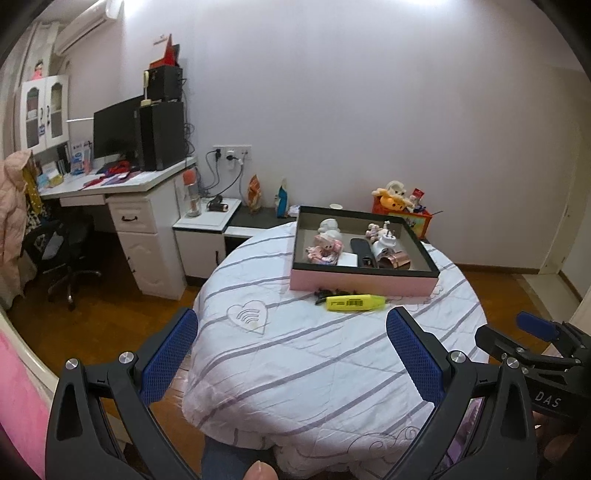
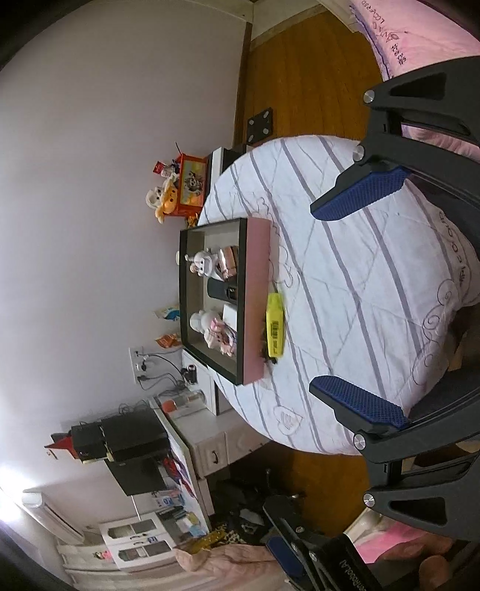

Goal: Organize rigid objects
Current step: 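Withdraw both open tools from the box back over the quilt, then move the open right tool down toward the yellow highlighter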

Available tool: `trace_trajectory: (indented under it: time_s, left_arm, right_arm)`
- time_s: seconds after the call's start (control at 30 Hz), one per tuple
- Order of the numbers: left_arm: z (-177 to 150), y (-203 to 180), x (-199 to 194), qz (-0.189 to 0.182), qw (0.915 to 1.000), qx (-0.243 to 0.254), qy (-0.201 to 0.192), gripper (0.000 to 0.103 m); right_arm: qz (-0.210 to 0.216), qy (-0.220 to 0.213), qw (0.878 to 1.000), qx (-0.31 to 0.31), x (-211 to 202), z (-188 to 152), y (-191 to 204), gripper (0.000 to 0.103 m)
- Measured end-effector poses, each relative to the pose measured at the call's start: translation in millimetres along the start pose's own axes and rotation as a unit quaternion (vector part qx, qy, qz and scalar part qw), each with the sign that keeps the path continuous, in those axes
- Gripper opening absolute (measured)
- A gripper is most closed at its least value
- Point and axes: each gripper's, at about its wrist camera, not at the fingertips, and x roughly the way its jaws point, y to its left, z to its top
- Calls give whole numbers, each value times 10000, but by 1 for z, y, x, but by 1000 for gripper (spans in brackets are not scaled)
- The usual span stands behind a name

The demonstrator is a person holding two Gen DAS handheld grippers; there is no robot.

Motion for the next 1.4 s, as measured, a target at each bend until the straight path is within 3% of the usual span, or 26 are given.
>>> trace_trajectory:
  time_s: [0.37, 0.7, 1.13, 1.4]
  left_arm:
    - [-1, 0, 1, 27, 10000, -27, 7, 103]
    - [-1, -4, 35, -20, 9996, 11, 289, 103]
    - [-5, 11, 133, 119, 9959, 51, 898, 103]
    - [-7, 24, 177, 118, 9928, -9, 1193, 103]
  right_arm:
    - [75, 22, 10000, -46, 3, -3, 9, 87]
    - [-14, 245, 9997, 18, 32, 4, -2, 87]
    - [144, 1133, 9934, 52, 155, 19, 4, 87]
    - [306, 1529, 9875, -231, 222, 25, 3, 87]
